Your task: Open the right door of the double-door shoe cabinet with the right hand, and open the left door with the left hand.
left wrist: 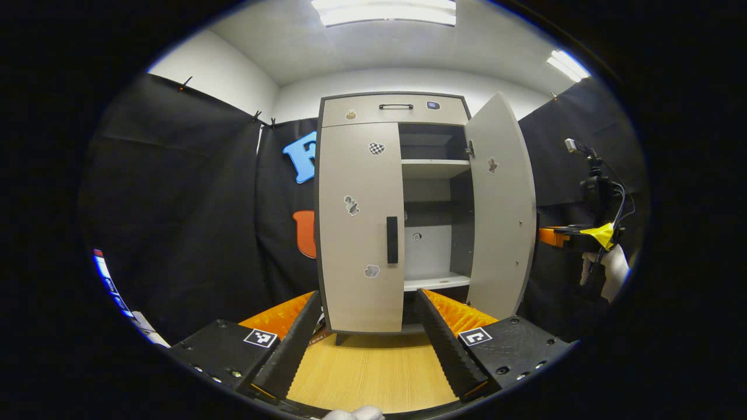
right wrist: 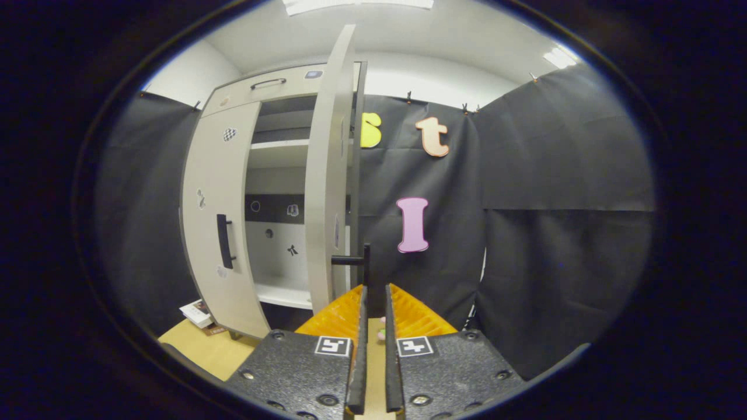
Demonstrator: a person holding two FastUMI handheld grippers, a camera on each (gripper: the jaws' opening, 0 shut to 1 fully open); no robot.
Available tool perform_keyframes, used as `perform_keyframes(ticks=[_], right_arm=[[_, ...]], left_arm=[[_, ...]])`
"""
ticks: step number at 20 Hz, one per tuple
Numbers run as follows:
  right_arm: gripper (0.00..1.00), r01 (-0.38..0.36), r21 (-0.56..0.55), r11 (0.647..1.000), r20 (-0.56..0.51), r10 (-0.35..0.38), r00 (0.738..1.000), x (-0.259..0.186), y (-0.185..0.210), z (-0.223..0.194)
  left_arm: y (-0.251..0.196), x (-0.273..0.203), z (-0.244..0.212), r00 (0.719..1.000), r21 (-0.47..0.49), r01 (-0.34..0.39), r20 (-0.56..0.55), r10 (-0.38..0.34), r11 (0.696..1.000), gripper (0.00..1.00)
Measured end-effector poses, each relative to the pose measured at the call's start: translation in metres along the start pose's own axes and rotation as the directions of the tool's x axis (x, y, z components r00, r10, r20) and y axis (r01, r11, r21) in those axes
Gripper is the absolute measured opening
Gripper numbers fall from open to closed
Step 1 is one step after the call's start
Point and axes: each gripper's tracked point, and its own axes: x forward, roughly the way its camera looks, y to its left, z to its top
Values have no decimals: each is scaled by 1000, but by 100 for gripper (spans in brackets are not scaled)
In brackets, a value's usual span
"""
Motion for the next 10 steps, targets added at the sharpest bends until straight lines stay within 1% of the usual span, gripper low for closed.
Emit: perform_keyframes(ticks=[1,2,3,5,6,10], right_arm=[[24,-7,7,1000,-9,7,1000,-9,3,-1],[44,-16,14,1000,-13,16,1000,-20,6,-1],[50,-27,23,999,-12,27,1000,-31,11,0],[76,-45,27,999,-3,45,999,-53,22,-2],[87,-47,25,999,1,47,999,-63,28,-4],[100,-76,41,996,6,76,997,-99,59,-20]], left_arm=[[3,-1,1,1000,-2,1,3,-1,1000,97],[7,-2,2,1000,-2,3,6,-3,1000,97],[10,-3,2,1000,1,4,8,-4,1000,97],[17,-3,1,1000,6,7,16,-7,1000,97],[19,-3,0,1000,8,9,14,-9,1000,97],[31,6,-4,1000,20,3,8,-3,1000,97]])
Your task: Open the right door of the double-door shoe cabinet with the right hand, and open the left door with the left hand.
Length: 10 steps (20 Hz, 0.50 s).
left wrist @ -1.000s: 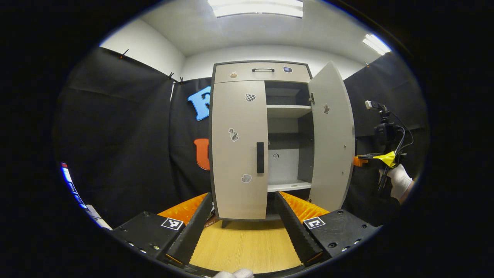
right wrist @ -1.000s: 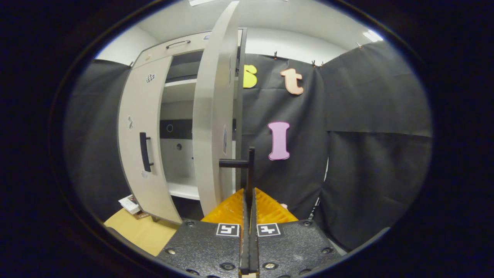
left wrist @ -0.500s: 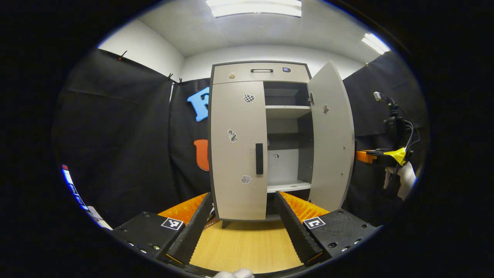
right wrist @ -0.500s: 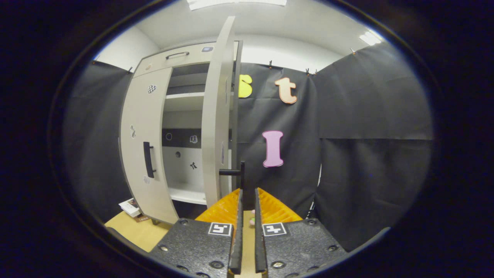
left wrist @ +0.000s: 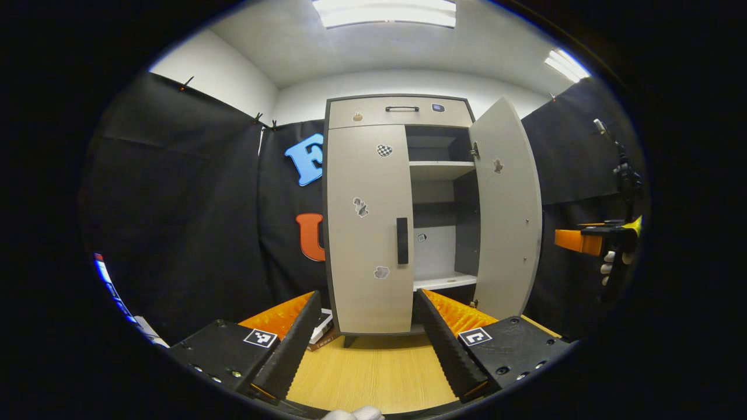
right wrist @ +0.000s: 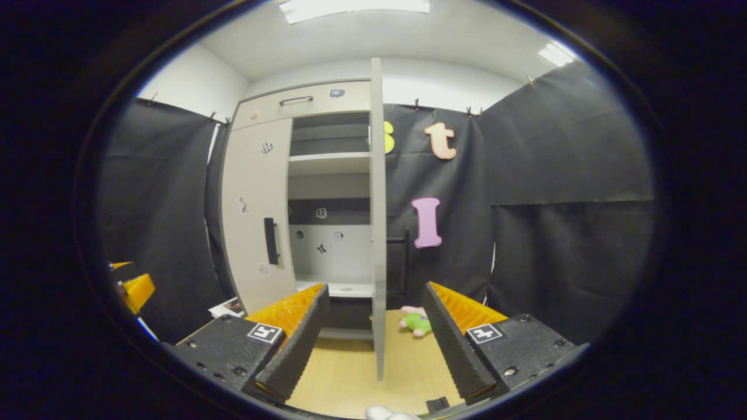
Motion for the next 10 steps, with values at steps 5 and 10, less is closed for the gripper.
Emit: perform_keyframes(ticks=[5,10], right_arm=[[100,-70,13,997,-47,71,996,-23,34,-33],[99,-97,21,995,-79,98,992,-16,37,-37]], left_arm=[[-2,23,-5,1000,0,7,-12,-7,1000,97],[-16,64,-1,999,7,32,-3,-32,999,97]])
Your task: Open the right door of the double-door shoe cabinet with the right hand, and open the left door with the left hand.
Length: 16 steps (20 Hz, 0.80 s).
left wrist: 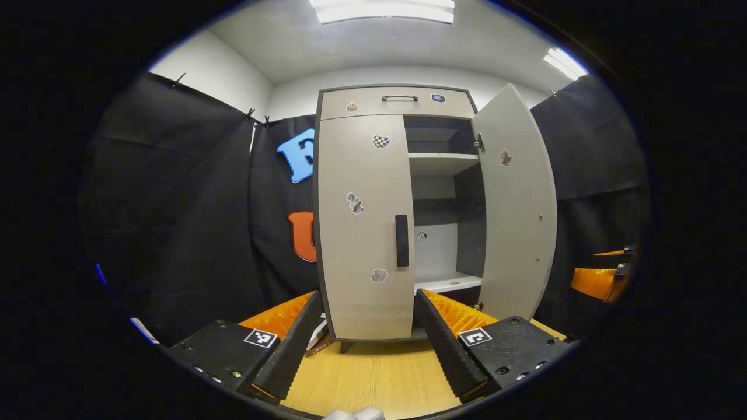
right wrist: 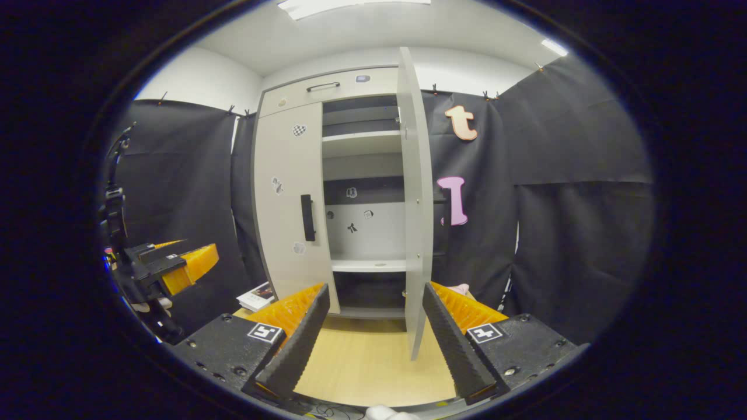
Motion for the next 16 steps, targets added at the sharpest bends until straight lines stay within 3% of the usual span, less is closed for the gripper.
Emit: perform_keyframes(ticks=[8,16], right_arm=[[99,40,-2,999,11,-39,999,21,-29,15],[100,102,17,995,9,-102,995,43,-70,18]], left_arm=[[-35,105,36,997,25,41,71,-43,999,97],[-63,216,33,996,27,54,66,-55,998,97]])
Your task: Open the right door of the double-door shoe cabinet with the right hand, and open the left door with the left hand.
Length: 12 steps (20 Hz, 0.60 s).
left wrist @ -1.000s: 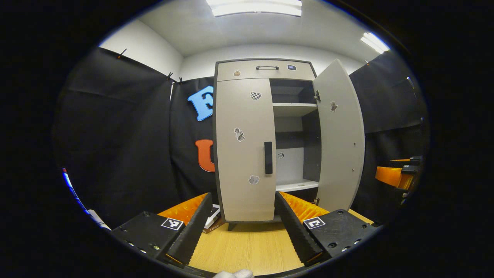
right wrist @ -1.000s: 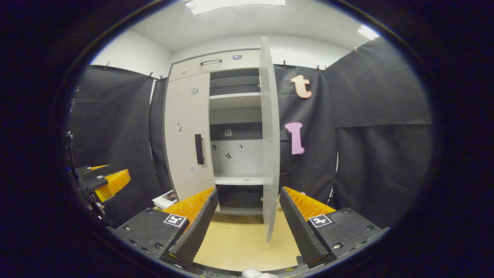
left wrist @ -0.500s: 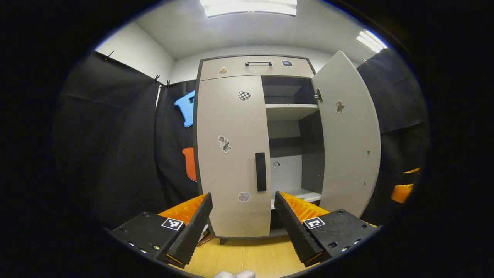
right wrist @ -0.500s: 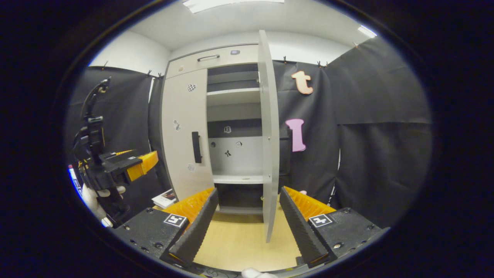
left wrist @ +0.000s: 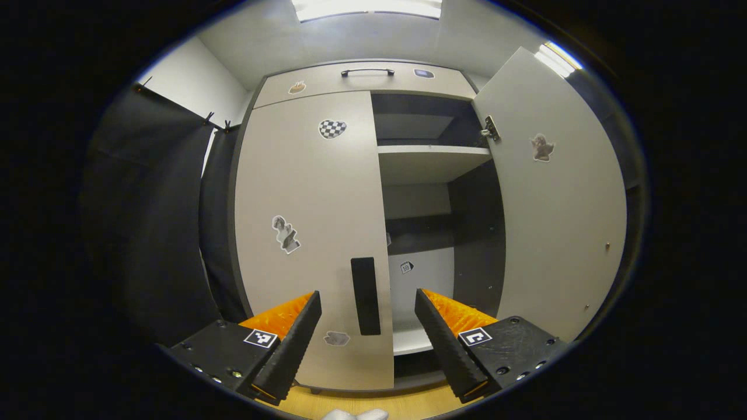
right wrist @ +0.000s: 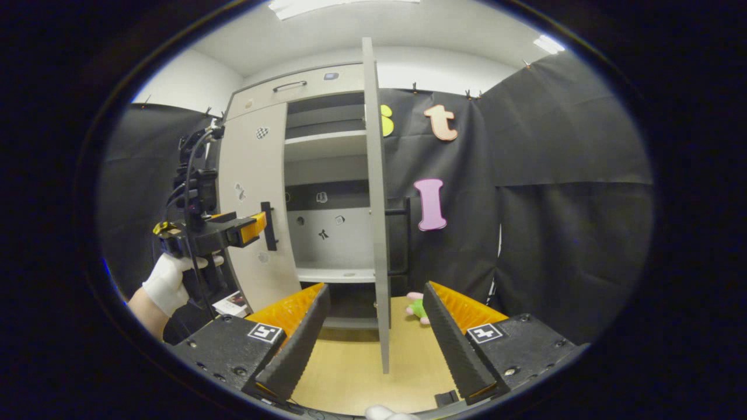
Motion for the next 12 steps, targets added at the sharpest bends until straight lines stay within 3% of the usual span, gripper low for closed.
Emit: perform_keyframes(ticks=[6,12], right_arm=[[99,29,-5,1000,-23,-29,999,24,-21,-3],[100,13,-18,1000,-35,-14,999,46,-22,-2]], left_arm=[[11,61,-39,996,-26,-32,-79,30,999,96],[11,86,-55,995,-27,-16,-101,14,999,92]])
